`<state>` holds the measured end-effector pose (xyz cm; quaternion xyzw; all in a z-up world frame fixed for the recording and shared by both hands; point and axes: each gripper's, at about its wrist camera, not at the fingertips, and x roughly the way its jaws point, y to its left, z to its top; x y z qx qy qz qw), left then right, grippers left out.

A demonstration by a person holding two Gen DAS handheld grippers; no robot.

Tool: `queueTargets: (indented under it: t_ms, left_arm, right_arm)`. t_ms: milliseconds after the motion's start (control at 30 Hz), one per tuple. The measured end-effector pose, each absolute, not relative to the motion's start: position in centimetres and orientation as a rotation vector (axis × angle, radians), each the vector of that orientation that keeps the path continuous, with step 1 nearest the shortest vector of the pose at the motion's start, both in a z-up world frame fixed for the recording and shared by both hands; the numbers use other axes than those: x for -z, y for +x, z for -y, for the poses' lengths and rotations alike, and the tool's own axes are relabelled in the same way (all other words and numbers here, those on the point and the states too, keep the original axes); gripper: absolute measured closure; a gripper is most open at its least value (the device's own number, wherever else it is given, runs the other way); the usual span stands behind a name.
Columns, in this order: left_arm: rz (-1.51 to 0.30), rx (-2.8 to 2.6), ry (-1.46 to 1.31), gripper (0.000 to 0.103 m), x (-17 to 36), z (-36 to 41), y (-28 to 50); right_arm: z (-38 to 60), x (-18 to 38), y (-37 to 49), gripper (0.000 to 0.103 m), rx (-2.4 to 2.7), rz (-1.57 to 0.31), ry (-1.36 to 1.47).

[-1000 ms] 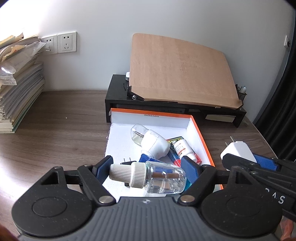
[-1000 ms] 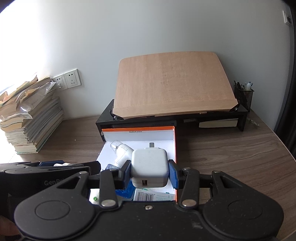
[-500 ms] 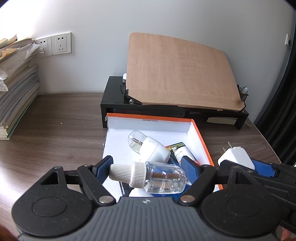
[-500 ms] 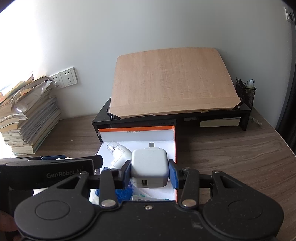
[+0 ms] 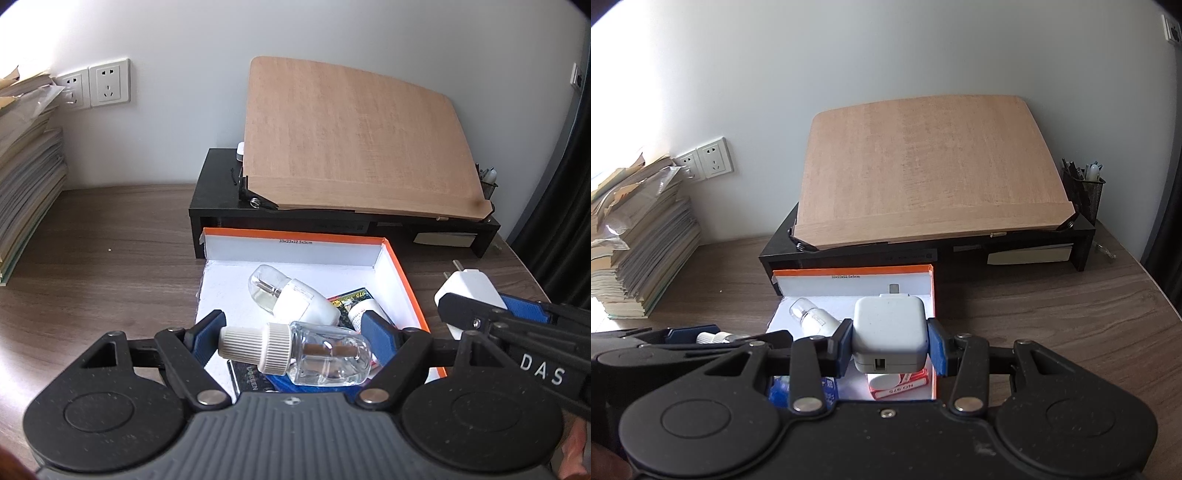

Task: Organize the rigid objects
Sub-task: 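Carry the clear bottle and white charger over the tray with both tools, then open the right tool dropping the charger while the left tool releases the clear bottle into the tray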

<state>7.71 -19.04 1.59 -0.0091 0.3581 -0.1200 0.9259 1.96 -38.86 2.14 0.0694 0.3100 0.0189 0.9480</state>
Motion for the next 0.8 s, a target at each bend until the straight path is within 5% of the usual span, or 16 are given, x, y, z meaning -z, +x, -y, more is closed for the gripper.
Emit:
queueTargets:
  t_ms: [800]
  left_arm:
    - [-0.758,0.312,0.021,0.021,-0.8,19.8,9.2]
  right_arm:
    - [37.8,-1.8,7.2,0.052,-0.04,-0.668,0.118]
